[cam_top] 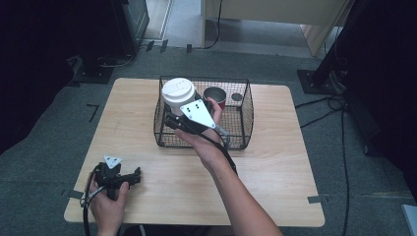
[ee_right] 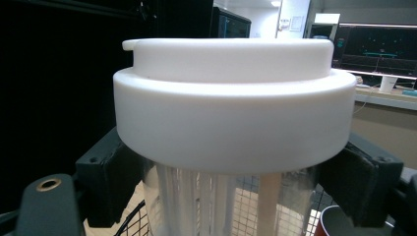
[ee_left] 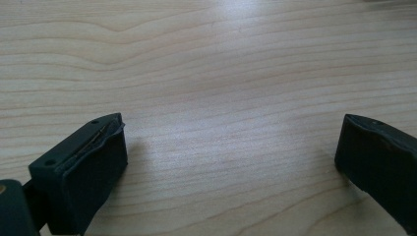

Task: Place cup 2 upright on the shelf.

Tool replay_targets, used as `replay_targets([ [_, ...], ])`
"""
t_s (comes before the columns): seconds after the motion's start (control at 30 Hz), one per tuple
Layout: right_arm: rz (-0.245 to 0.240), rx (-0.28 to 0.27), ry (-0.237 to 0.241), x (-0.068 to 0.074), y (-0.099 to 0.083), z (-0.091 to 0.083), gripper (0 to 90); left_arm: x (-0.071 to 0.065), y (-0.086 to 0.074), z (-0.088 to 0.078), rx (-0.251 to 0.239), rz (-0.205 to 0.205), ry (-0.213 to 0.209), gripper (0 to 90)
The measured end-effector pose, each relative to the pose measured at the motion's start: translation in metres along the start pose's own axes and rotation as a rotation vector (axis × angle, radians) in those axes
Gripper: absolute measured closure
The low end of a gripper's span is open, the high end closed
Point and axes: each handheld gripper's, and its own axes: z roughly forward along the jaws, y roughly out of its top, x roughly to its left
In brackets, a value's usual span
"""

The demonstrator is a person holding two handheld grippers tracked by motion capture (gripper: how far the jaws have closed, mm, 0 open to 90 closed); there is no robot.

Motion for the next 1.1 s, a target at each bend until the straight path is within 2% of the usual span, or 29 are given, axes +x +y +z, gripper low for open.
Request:
replay_targets([
  [0.23, 0.028, 0.001, -0.017, -0.004, -0.005, 0.015, 16.1, 0.000, 0.000, 0.000, -0.001, -0.001, 0.000, 0.0],
  [0.33, 0.026, 0.003, -0.021, -0.005, -0.009, 0.021, 16.1, 0.000, 0.000, 0.000, -0.002, -0.001, 0.001, 0.0],
  [0.57, 0.043, 0.014, -0.027, -0.010, -0.021, 0.036, 16.1, 0.000, 0.000, 0.000, -0.002, -0.001, 0.001, 0.0],
  [0.83, 0.023, 0.060, -0.062, -0.017, -0.044, 0.056, 16.1, 0.000, 0.000, 0.000, -0.001, -0.001, 0.000, 0.0],
  [1.03, 0.046, 0.099, -0.069, -0.022, -0.057, 0.067, 16.1, 0.000, 0.000, 0.000, -0.001, -0.002, 0.000, 0.0],
  [1.1, 0.064, 0.087, -0.067, -0.023, -0.057, 0.069, 16.1, 0.000, 0.000, 0.000, 0.000, -0.001, 0.000, 0.0],
])
